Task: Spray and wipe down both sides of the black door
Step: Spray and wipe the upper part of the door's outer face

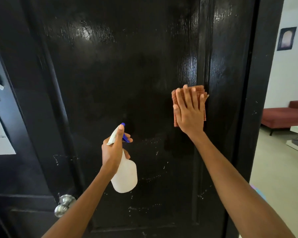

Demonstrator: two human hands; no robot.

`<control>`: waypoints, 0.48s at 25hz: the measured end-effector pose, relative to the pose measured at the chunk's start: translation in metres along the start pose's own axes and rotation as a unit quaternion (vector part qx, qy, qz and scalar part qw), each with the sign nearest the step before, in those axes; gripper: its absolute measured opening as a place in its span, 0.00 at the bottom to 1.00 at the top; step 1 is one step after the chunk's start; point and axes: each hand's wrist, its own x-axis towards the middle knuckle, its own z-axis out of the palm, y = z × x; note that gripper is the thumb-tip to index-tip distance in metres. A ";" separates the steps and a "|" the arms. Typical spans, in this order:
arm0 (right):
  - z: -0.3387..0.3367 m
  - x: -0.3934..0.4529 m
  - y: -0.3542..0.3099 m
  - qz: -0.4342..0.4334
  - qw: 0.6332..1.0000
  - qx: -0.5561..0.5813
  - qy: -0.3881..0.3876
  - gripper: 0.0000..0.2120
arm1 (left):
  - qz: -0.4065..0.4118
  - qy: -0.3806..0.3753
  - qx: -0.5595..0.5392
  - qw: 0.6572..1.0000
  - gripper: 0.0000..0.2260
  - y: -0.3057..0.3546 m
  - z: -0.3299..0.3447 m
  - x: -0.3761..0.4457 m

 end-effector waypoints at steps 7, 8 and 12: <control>0.050 -0.139 -0.121 -0.096 0.991 0.047 -0.077 0.34 | -0.008 -0.014 0.008 1.000 0.25 -0.017 -0.045 0.023; 0.054 -0.163 -0.125 -0.156 0.980 0.042 -0.113 0.34 | -0.013 -0.018 0.006 1.000 0.25 -0.020 -0.051 0.025; 0.052 -0.185 -0.095 -0.276 0.945 0.010 -0.177 0.30 | -0.022 -0.039 -0.004 0.999 0.26 -0.033 -0.070 0.027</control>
